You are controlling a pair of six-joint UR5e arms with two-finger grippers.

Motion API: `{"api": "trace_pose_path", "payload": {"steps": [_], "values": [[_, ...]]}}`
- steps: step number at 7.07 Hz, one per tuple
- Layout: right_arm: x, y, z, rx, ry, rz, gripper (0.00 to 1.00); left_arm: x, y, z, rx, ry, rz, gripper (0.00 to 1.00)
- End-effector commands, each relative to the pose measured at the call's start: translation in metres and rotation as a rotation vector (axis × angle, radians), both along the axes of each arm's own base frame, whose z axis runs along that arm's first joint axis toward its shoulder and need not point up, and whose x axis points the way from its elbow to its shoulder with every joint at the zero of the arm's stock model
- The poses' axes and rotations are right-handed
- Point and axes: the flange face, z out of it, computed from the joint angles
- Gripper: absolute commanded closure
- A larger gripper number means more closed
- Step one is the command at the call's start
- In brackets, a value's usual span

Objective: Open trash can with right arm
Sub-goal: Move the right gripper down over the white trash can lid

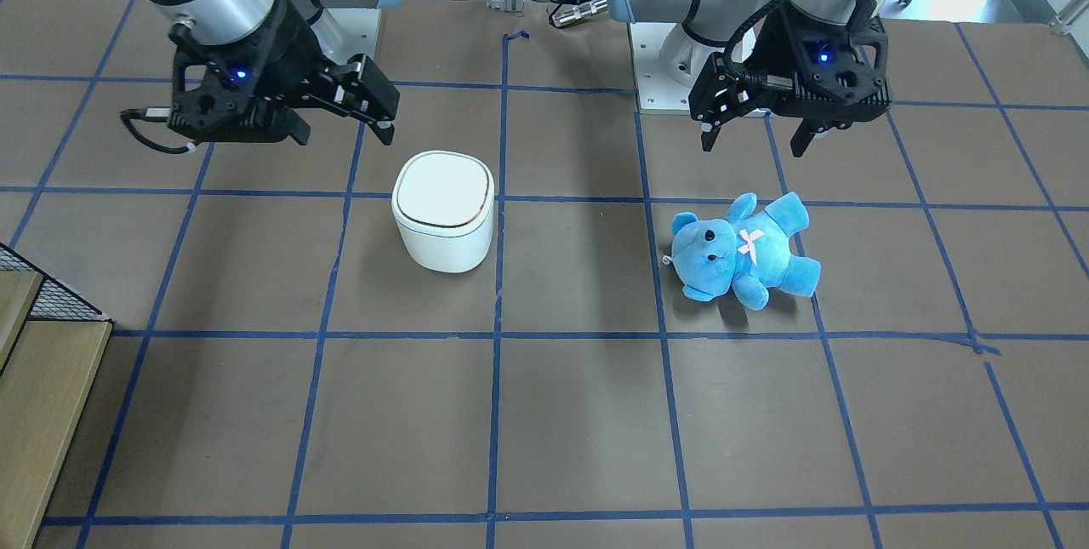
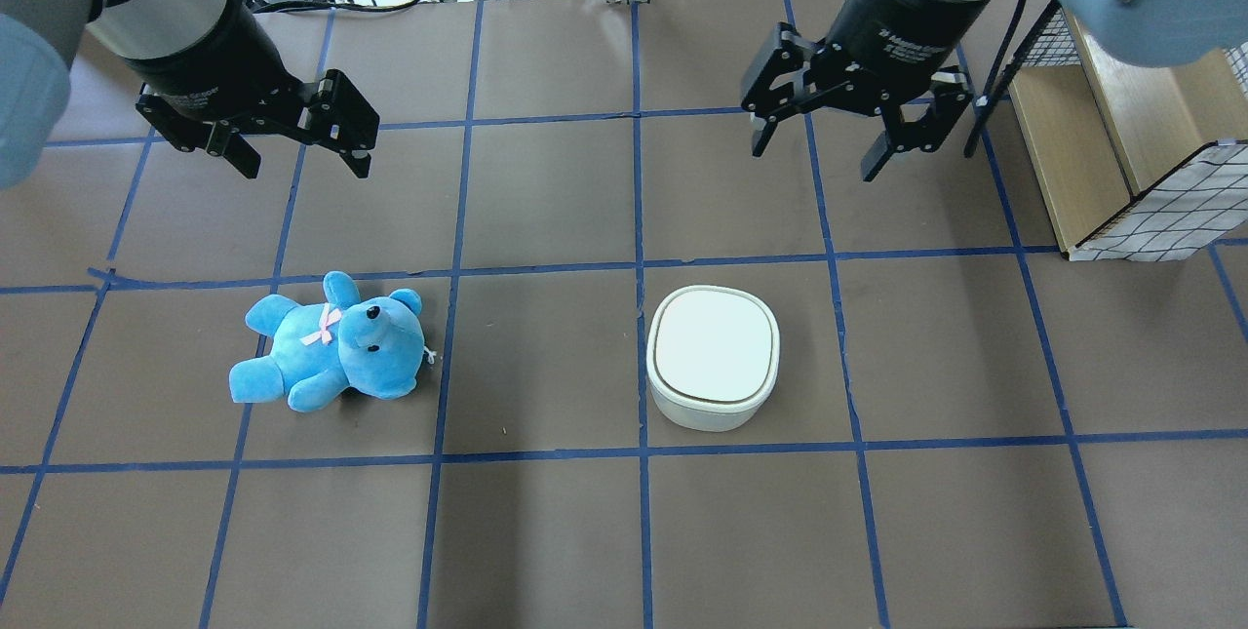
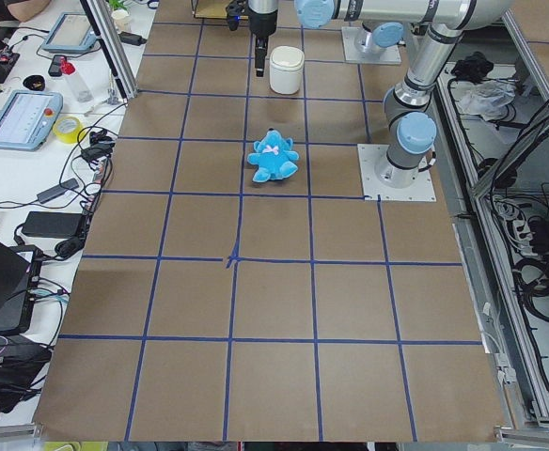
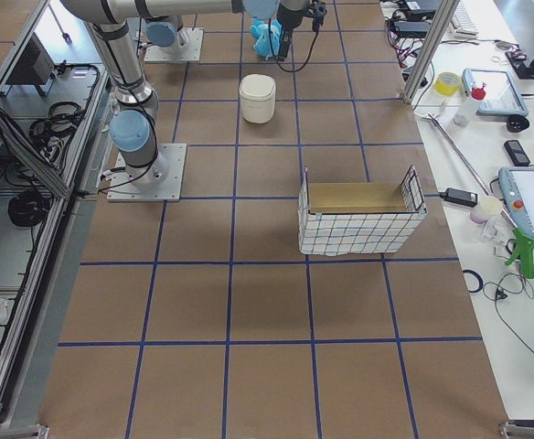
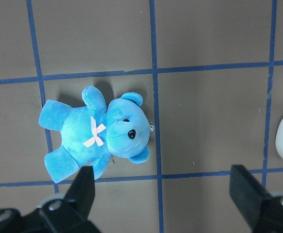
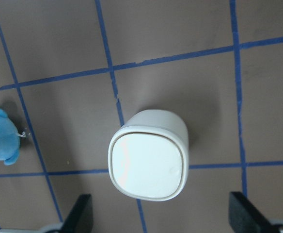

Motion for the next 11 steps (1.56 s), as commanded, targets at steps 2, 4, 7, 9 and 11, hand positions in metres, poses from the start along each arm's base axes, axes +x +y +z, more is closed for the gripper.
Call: {"api": "trace_pose_path", "payload": {"steps": [2,4,7,9,11], "values": [[0.060,0.030,-0.027,0.000,0.115,-0.052,0.13,0.000,0.000,0.000,0.000,0.001,0.000,0.00],[0.077,0.047,-0.051,-0.037,0.279,-0.028,0.69,0.000,0.000,0.000,0.000,0.001,0.000,0.00],[0.088,0.065,-0.106,-0.031,0.275,-0.109,1.00,0.000,0.000,0.000,0.000,0.001,0.000,0.00],[0.091,0.071,-0.131,-0.037,0.249,-0.102,1.00,0.000,0.000,0.000,0.000,0.001,0.000,0.00],[0.087,0.075,-0.145,-0.022,0.276,-0.092,1.00,0.000,0.000,0.000,0.000,-0.001,0.000,0.00]]}}
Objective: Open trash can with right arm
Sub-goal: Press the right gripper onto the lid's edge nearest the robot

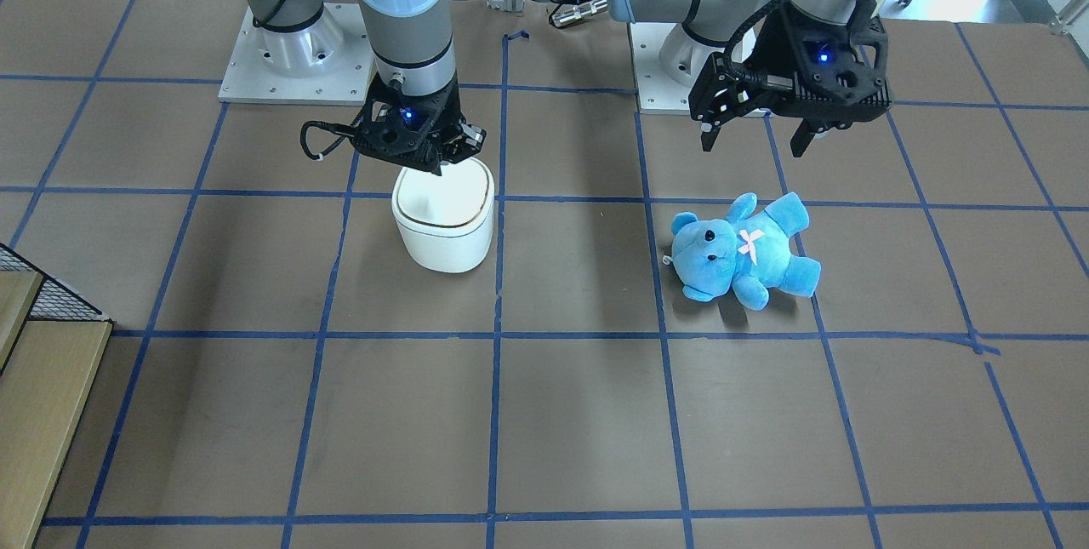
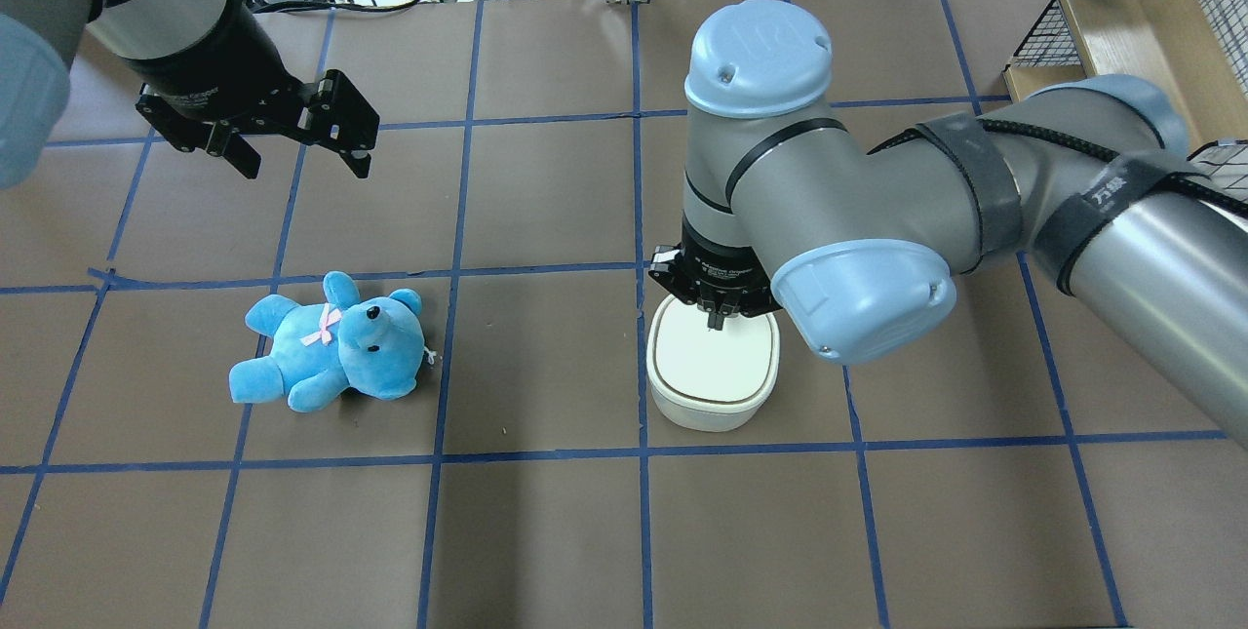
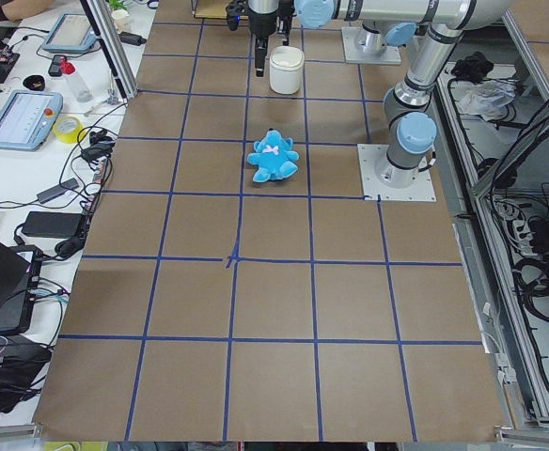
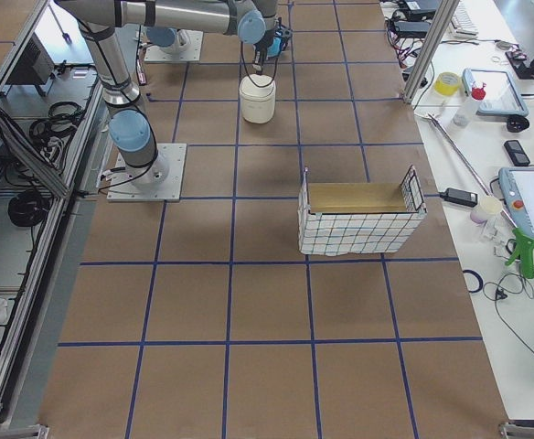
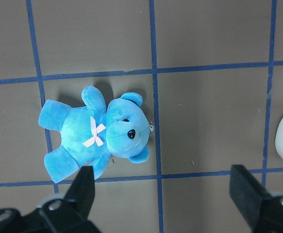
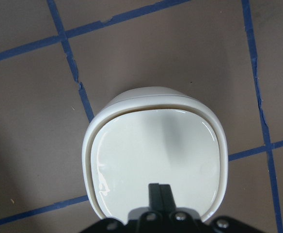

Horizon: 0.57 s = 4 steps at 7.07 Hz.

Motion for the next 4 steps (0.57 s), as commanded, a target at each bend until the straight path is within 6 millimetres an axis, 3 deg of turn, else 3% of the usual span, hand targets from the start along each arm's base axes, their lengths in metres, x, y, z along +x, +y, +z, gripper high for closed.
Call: {"api": "trace_pose_path", "payload": {"steps": [1,4], "values": [[-0.008,0.005,-0.020,0.029,0.031,-0.007,1.00,0.000,0.000,0.000,0.000,-0.001,0.000,0.00],[-0.015,0.010,-0.039,0.057,0.076,-0.009,1.00,0.000,0.000,0.000,0.000,-0.001,0.000,0.00]]}}
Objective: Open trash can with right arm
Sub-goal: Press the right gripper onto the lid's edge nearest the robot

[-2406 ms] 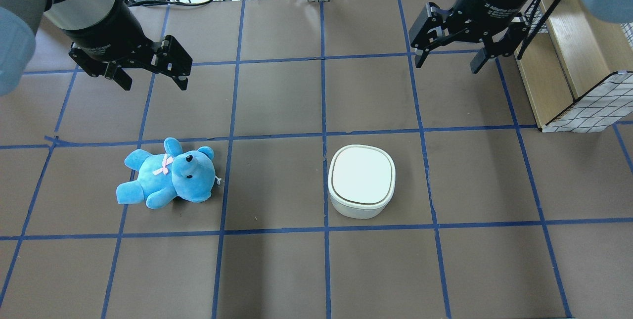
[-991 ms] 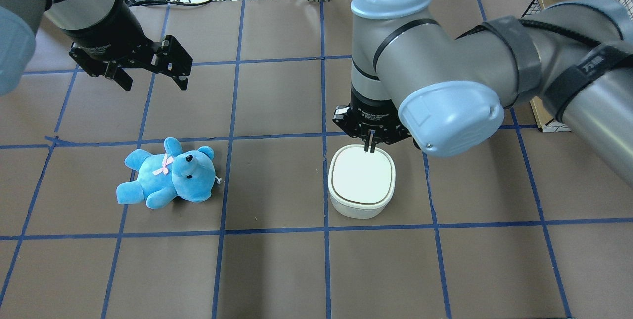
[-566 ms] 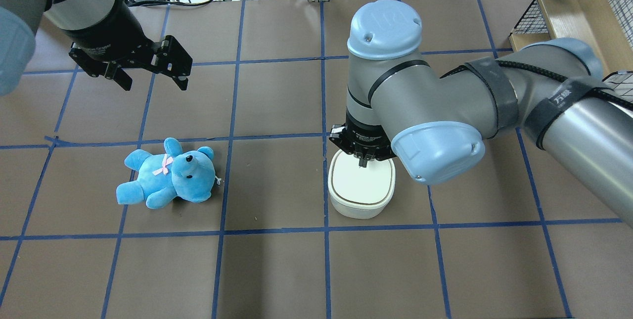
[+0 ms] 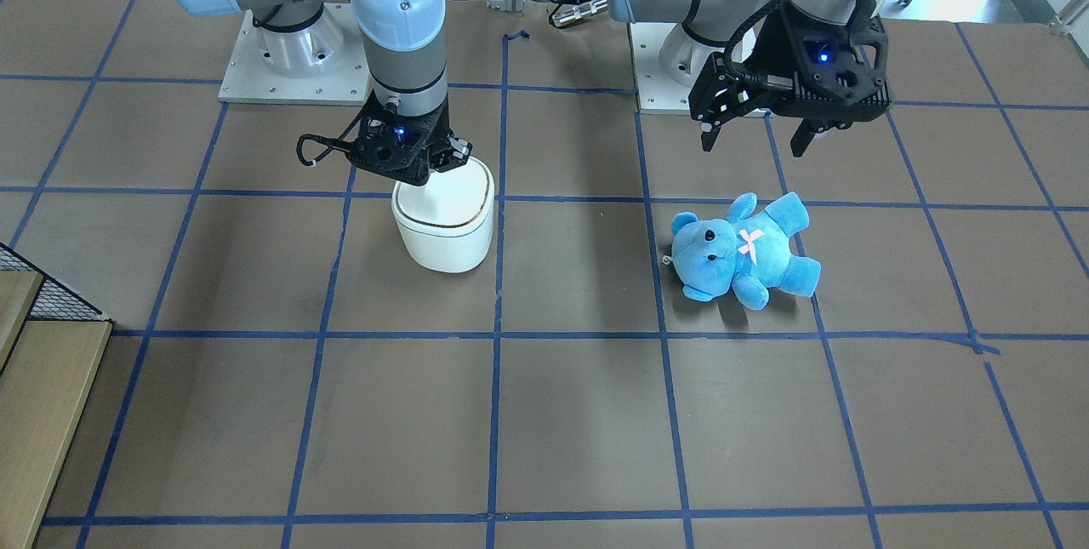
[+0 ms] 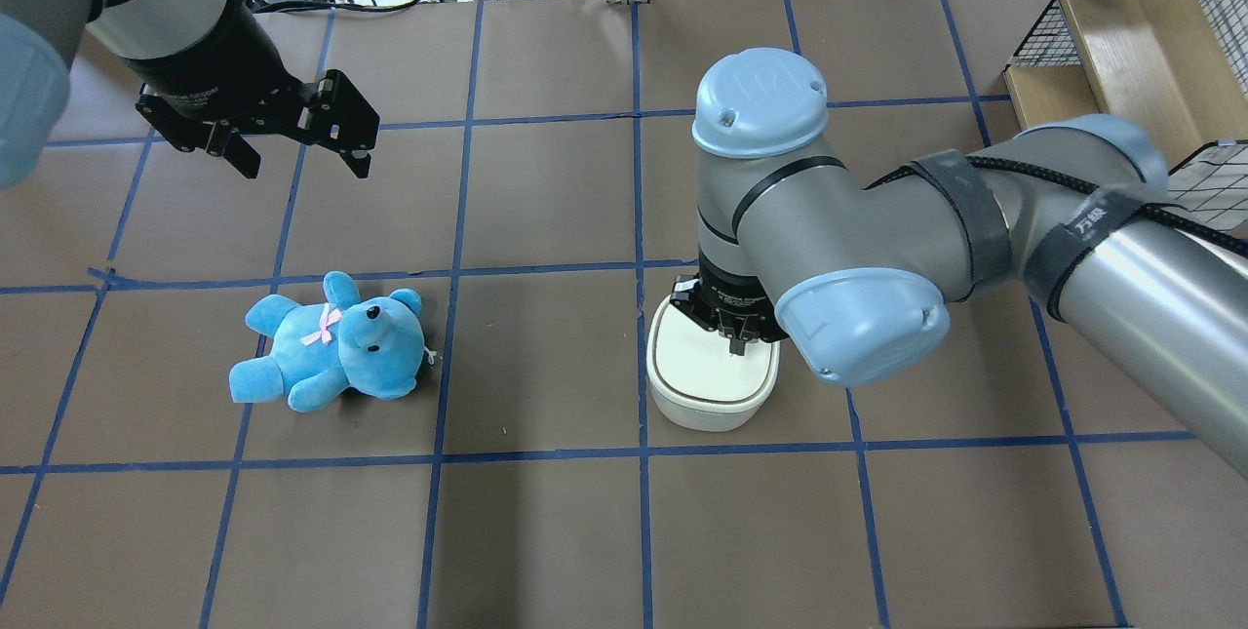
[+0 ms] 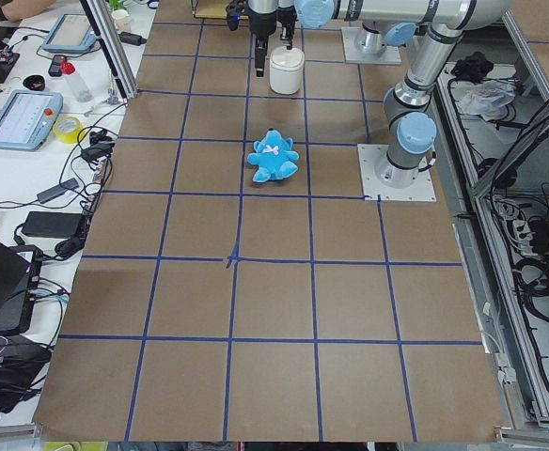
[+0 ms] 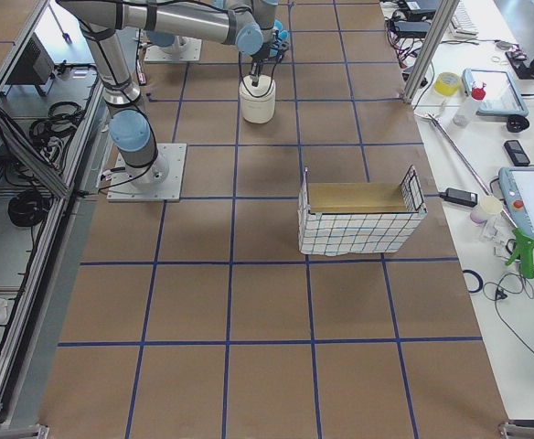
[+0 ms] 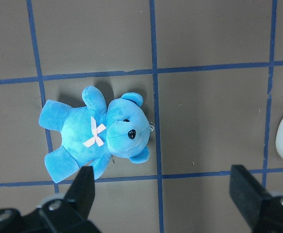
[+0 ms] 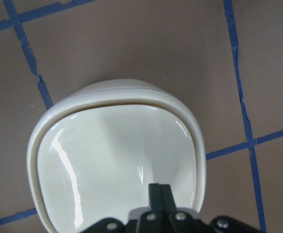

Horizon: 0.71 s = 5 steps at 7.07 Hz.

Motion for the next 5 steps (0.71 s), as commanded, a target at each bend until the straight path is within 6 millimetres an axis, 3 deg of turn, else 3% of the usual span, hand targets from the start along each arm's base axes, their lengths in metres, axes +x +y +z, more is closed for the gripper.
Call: {"api": "trace_pose_path", "payload": {"steps": [1,5], "values": [[-0.002,0.002,-0.009,0.012,0.015,-0.007,1.00,0.000,0.000,0.000,0.000,0.001,0.000,0.00],[-0.002,0.000,-0.023,0.037,0.028,-0.031,1.00,0.000,0.000,0.000,0.000,-0.001,0.000,0.00]]}}
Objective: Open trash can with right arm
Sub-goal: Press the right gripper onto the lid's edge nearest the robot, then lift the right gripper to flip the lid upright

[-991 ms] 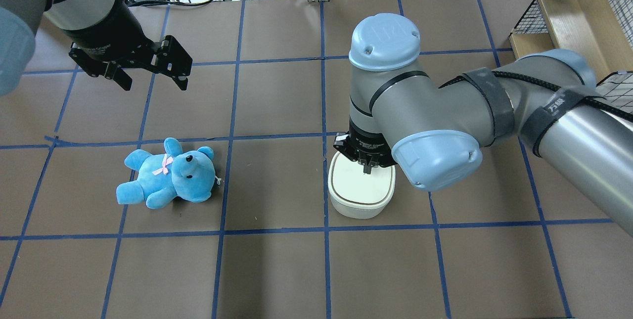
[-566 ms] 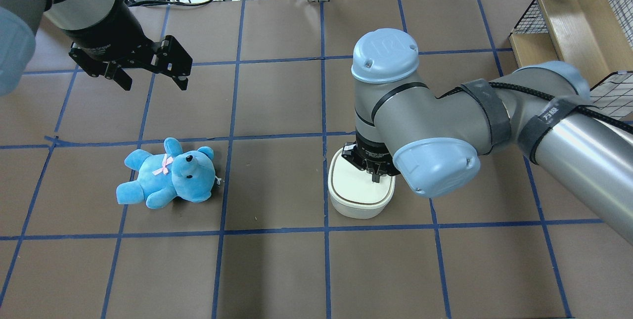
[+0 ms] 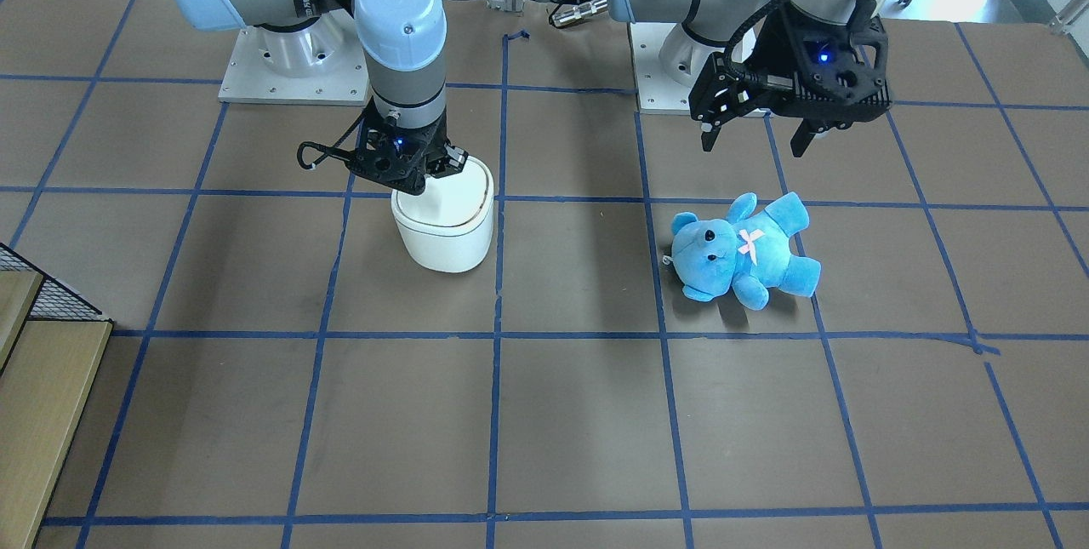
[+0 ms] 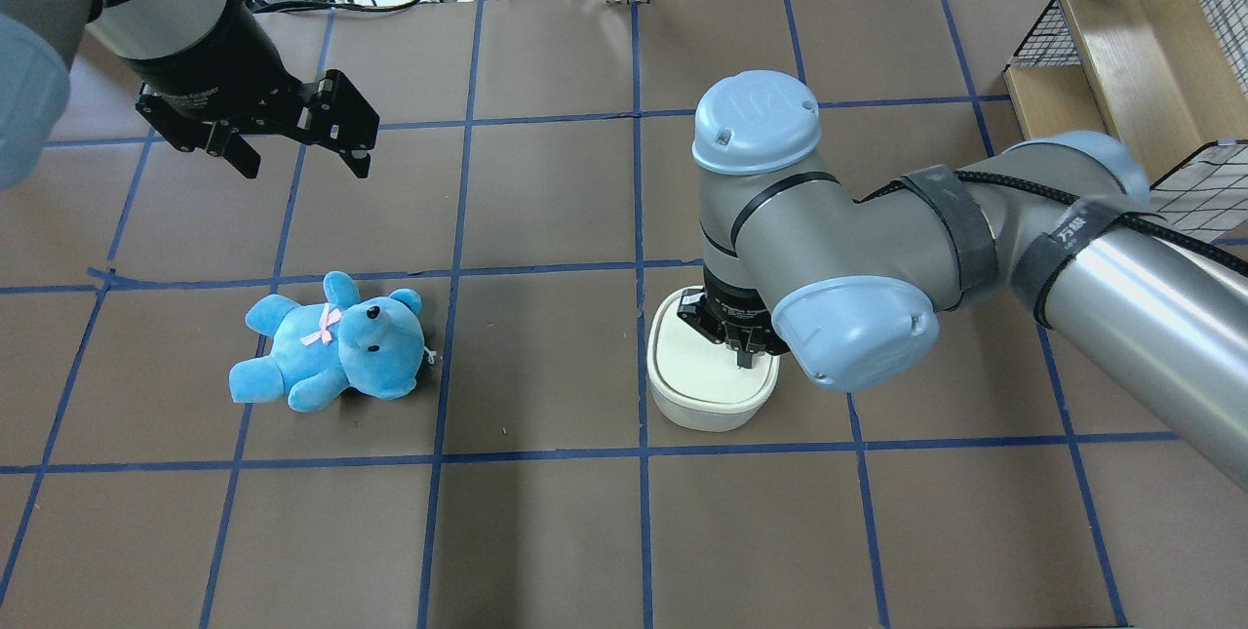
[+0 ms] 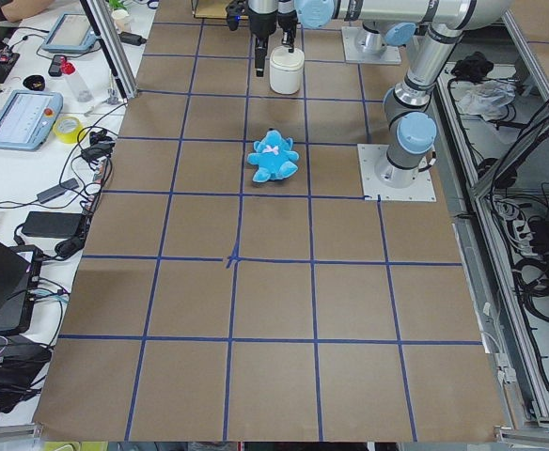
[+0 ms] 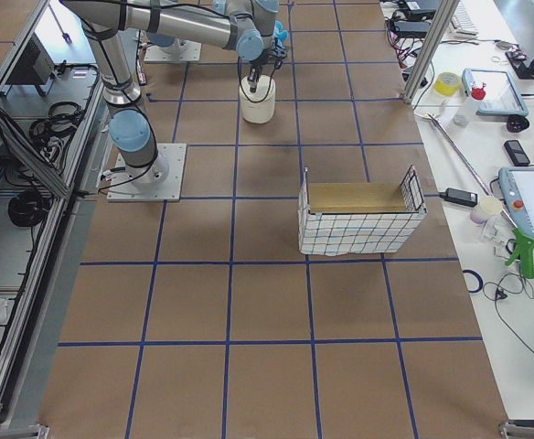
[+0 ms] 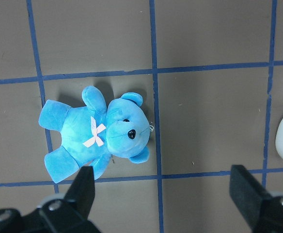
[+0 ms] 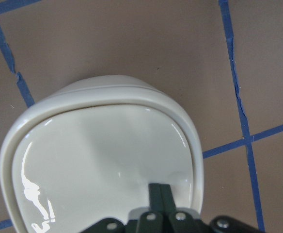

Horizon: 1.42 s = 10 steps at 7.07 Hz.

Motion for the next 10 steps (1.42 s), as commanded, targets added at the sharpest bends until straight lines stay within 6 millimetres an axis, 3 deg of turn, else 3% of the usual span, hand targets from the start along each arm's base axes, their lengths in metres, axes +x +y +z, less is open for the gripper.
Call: {"api": "trace_pose_path", "payload": {"steps": [1,3,6,7,8,9,10], "values": [[0.000,-0.003,-0.001,0.008,0.006,-0.003,1.00,0.000,0.000,0.000,0.000,0.000,0.000,0.00],[0.000,-0.012,0.024,0.023,0.031,-0.001,1.00,0.000,0.000,0.000,0.000,0.000,0.000,0.00],[0.005,-0.031,0.096,0.032,0.031,-0.004,1.00,0.000,0.000,0.000,0.000,0.001,0.000,0.00],[0.002,-0.040,0.117,-0.001,0.030,-0.003,0.92,0.000,0.000,0.000,0.000,0.000,0.000,0.00],[-0.011,-0.054,0.143,-0.056,0.059,0.037,0.74,0.000,0.000,0.000,0.000,0.000,0.000,0.00],[-0.029,-0.067,0.156,-0.072,0.049,0.112,0.46,0.000,0.000,0.000,0.000,0.000,0.000,0.00],[-0.054,-0.078,0.165,-0.078,0.042,0.180,0.00,0.000,0.000,0.000,0.000,0.000,0.000,0.00]]}}
